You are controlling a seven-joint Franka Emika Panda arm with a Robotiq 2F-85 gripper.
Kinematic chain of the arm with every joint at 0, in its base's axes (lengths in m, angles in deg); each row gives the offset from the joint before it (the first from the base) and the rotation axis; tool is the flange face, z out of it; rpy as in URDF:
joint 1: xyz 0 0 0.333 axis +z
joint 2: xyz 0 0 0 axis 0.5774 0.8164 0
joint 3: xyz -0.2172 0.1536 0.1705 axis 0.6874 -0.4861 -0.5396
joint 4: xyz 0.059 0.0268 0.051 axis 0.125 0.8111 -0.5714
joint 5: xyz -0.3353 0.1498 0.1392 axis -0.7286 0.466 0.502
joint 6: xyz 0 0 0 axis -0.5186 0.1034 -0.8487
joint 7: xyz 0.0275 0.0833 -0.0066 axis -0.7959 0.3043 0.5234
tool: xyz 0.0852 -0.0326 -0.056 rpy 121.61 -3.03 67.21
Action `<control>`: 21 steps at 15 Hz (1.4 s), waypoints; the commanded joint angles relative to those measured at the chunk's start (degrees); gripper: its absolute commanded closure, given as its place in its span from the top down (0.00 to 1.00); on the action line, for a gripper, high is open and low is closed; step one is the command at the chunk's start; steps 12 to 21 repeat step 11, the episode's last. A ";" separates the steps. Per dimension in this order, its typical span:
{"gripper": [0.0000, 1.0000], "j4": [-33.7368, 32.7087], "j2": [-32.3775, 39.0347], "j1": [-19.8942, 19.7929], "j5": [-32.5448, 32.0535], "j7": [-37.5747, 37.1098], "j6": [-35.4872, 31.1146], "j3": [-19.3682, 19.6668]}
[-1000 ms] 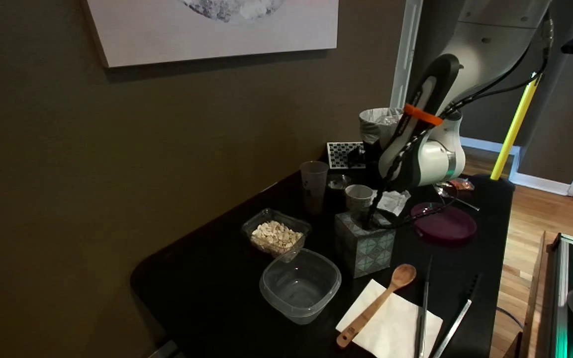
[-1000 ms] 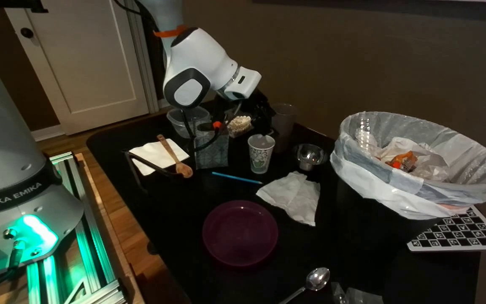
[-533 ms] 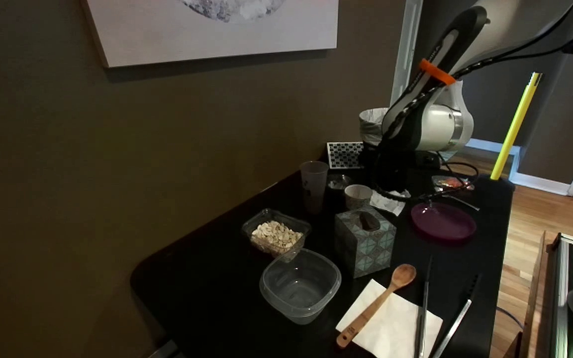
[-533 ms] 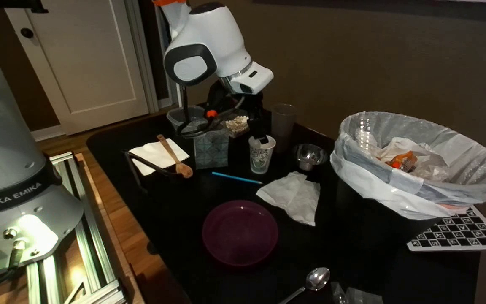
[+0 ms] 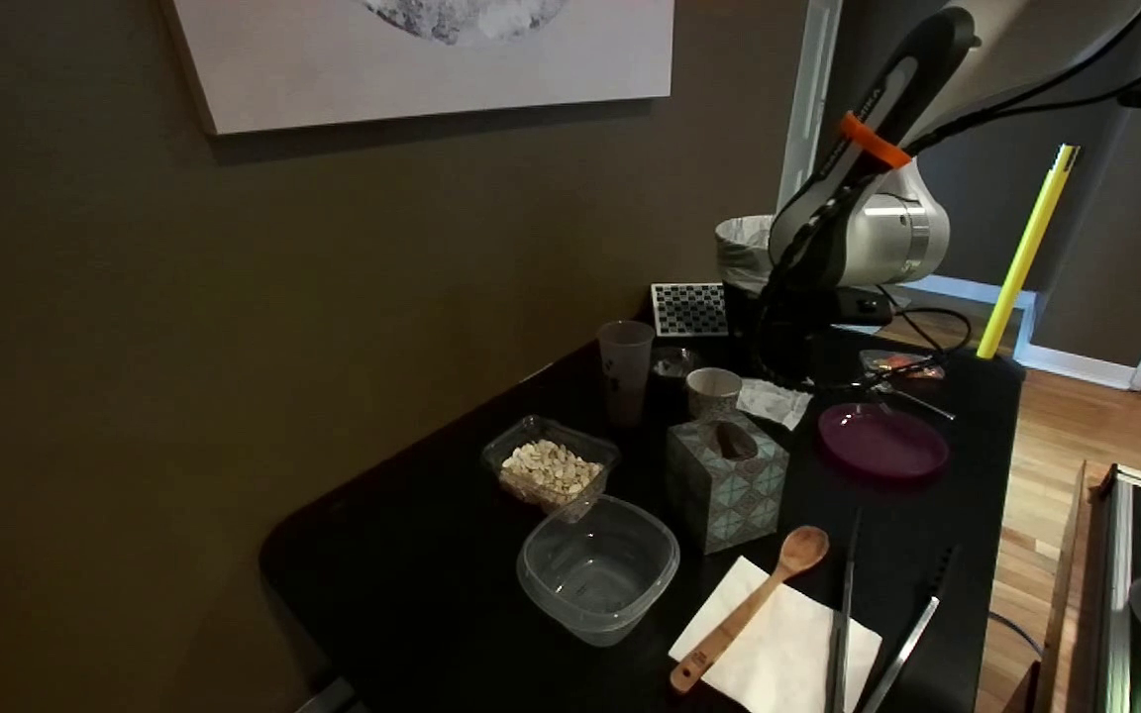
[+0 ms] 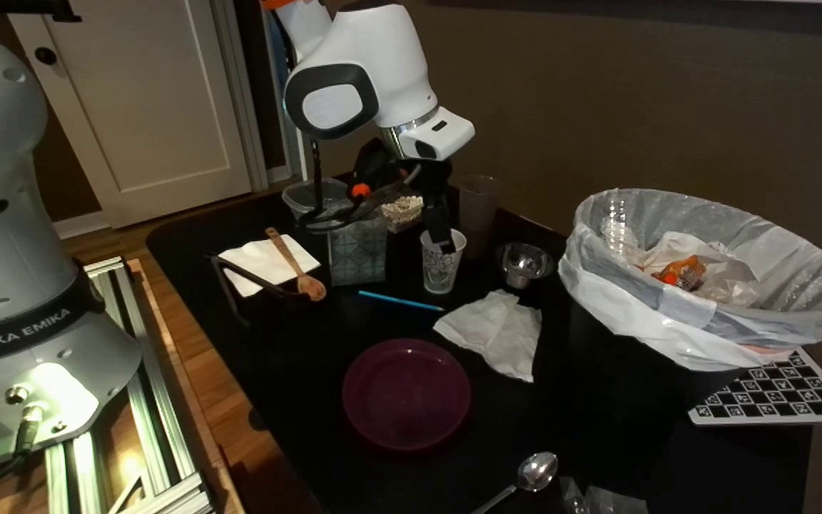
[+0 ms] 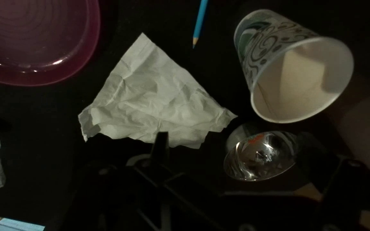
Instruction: Place the coffee cup upright.
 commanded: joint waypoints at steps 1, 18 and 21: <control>1.00 -0.81 0.78 9.71 -3.78 -5.00 3.48 9.30; 1.00 -0.90 0.01 15.00 -5.07 -6.10 2.88 14.02; 1.00 -0.90 0.01 15.00 -5.07 -6.10 2.88 14.02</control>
